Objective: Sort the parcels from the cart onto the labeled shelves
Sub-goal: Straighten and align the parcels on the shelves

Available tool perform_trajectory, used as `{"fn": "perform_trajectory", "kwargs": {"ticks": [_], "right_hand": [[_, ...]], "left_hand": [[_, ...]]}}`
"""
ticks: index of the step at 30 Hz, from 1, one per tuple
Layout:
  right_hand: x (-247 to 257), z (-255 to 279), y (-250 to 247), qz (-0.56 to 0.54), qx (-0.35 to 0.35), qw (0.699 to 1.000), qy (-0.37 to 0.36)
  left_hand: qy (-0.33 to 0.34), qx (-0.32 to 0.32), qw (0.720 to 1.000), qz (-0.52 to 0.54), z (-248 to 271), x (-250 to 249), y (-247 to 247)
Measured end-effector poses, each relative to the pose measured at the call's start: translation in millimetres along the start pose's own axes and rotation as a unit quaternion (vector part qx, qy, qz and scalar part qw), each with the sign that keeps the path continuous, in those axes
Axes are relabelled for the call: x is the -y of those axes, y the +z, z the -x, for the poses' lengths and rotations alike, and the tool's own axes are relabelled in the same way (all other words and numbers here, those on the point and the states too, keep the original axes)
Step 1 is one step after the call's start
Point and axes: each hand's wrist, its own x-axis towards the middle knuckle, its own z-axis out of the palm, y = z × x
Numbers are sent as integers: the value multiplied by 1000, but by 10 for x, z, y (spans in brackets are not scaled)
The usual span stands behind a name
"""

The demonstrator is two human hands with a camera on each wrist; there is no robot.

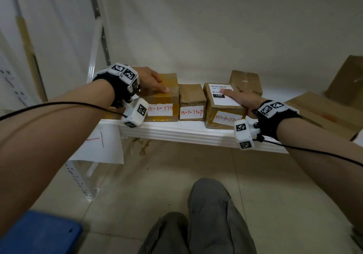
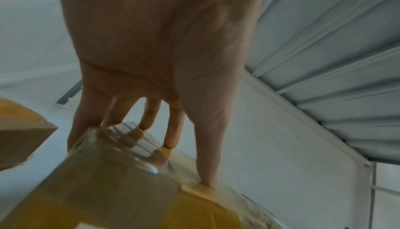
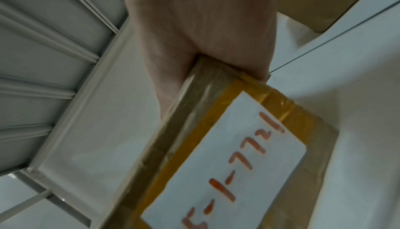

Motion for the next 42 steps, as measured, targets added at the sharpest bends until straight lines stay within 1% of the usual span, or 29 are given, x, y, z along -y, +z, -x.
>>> {"fn": "perform_trajectory", "kwargs": {"ticks": [3, 6, 8, 11, 13, 15, 18, 20, 22, 25, 27, 31, 33, 36, 39, 42], "right_hand": [[5, -44, 13, 3, 4, 1000, -7], [64, 79, 56, 0, -4, 1000, -10], [100, 108, 88, -1, -18, 1000, -3], [159, 211, 151, 11, -39, 999, -15], [144, 279, 167, -17, -45, 999, -4], [91, 319, 150, -59, -31, 998, 10], [-17, 378, 118, -124, -14, 992, 9], [-108, 455, 133, -159, -17, 987, -11], [-199, 518, 199, -160, -23, 986, -45], [-269, 570, 298, -126, -90, 984, -87], [-255, 546, 331, -99, -123, 983, -97], [-97, 552, 401, -45, -95, 994, -38], [-18, 536, 451, -38, -99, 994, -13], [86, 503, 542, -43, -105, 993, -8], [153, 444, 608, -46, -100, 994, -11], [171, 414, 613, -55, -70, 996, -5]], "left_hand": [[-4, 12, 1000, 2, -13, 3, -11], [-2, -11, 999, -33, -57, -35, 8], [-1, -27, 999, -41, -86, -83, 74], [-15, -57, 997, -43, -166, -132, 192], [-30, -77, 996, -36, -221, -161, 258], [-40, -92, 995, -23, -230, -179, 307], [-48, -102, 994, -4, -211, -203, 351], [-53, -106, 993, 9, -212, -196, 358], [-57, -111, 992, 30, -199, -176, 343], [-59, -140, 987, 54, -145, -168, 269], [-55, -167, 983, 60, -91, -200, 158], [-30, -211, 976, 35, 38, -337, -129], [-19, -228, 973, 34, 104, -406, -254], [-5, -256, 966, 38, 179, -516, -413], [3, -266, 962, 64, 218, -625, -513], [17, -265, 961, 84, 223, -729, -520]]}}
